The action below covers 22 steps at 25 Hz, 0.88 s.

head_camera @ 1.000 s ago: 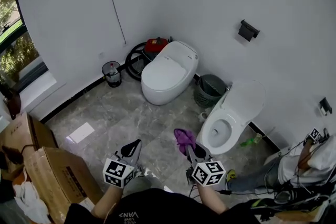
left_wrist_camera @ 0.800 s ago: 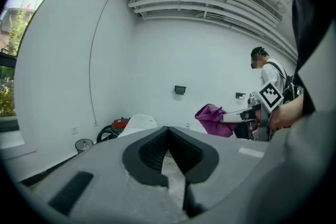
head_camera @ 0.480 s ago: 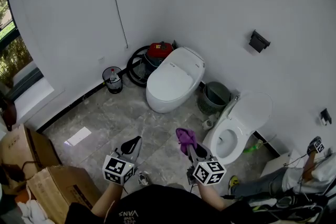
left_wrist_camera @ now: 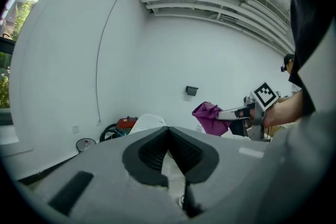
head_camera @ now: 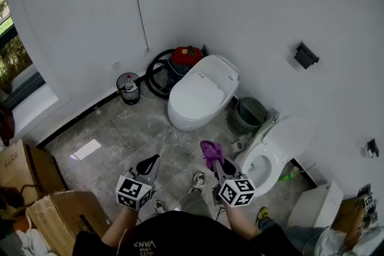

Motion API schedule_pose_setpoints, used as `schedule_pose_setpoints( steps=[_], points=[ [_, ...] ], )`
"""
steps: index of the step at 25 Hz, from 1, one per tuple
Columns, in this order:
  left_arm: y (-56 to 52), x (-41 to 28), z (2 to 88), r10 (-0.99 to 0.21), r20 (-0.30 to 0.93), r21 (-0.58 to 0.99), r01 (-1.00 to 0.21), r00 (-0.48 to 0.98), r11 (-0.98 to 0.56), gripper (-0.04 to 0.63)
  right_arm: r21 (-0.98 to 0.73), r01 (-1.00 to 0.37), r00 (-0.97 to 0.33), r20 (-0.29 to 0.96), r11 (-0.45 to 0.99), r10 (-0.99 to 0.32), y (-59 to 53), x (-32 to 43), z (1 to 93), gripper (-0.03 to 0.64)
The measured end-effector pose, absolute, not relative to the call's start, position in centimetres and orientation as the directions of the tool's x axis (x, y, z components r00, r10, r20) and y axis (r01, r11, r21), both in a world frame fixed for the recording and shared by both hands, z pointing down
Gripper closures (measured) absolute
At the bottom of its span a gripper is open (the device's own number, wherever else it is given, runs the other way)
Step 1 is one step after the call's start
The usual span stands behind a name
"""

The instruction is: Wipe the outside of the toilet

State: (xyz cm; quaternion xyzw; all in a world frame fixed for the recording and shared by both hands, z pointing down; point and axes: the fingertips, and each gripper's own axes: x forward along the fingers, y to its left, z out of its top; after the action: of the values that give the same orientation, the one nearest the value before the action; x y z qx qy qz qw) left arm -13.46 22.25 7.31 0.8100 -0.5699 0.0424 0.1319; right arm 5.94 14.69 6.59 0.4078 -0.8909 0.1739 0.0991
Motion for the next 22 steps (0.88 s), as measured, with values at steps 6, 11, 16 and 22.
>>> schedule_pose_setpoints(
  steps=[6,11,16,22],
  points=[
    [16.7,-12.1,8.3,-0.916,0.241,0.175,-0.942,0.322,-0.285,0.592,-0.238,-0.729,-0.682,0.320,0.641,-0.657,8.5,6.2,7.4,0.577],
    [10.9,-10.2,9.6,-0.917,0.260,0.188,-0.948,0.301,-0.258,0.591,-0.236,-0.700,-0.708,0.350,0.674,-0.613,3.3,7.1,8.7,0.577],
    [5.5,-8.0,11.2,-0.905,0.299,0.193,-0.948,0.304,-0.254,0.591,-0.237,-0.670,-0.732,0.366,0.703,-0.575,-1.8,8.0,10.1,0.577],
    [0.9,-6.3,13.5,-0.878,0.374,0.135,-0.955,0.297,-0.266,0.591,-0.300,-0.631,-0.769,0.367,0.716,-0.524,-6.6,9.3,13.3,0.577]
  ],
)
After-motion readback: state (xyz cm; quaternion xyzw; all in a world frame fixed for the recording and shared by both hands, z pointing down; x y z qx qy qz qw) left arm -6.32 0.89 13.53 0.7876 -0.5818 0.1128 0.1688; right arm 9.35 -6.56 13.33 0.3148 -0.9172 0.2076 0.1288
